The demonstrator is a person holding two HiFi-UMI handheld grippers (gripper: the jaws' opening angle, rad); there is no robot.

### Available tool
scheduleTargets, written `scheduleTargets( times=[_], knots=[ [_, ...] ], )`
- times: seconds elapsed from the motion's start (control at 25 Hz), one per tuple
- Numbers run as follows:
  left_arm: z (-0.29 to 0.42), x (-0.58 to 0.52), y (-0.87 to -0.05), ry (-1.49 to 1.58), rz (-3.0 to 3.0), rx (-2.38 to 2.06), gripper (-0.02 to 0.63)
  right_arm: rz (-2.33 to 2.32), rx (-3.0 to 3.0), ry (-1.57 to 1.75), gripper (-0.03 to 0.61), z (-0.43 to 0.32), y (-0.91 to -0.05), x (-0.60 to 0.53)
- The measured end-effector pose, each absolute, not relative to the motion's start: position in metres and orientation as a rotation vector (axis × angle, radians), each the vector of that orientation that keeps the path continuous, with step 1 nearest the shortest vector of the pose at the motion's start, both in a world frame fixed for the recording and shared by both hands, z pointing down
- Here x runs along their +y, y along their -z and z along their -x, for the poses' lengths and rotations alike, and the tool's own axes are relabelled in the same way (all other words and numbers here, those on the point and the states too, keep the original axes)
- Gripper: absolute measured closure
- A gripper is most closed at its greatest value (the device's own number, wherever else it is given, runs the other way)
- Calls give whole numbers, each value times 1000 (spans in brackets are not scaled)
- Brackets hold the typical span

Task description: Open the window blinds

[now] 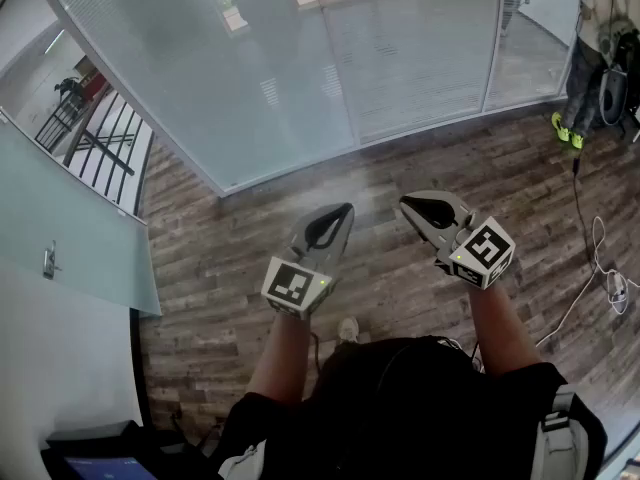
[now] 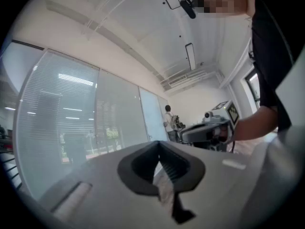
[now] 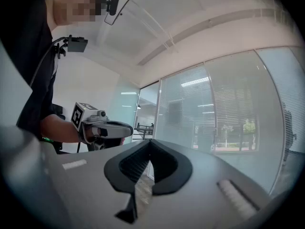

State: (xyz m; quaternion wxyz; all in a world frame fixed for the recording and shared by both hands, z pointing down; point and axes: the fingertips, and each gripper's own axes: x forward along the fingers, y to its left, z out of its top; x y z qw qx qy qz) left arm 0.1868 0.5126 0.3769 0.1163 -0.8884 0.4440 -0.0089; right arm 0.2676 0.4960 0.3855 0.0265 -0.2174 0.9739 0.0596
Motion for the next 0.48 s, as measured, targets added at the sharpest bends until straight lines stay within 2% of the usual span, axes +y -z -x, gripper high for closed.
scheduleTargets(
  times=[0.48],
  knots=[
    [-190,516,-374,74,2602,1288,609,664,3000,-202,572,-265,-380,498]
  ],
)
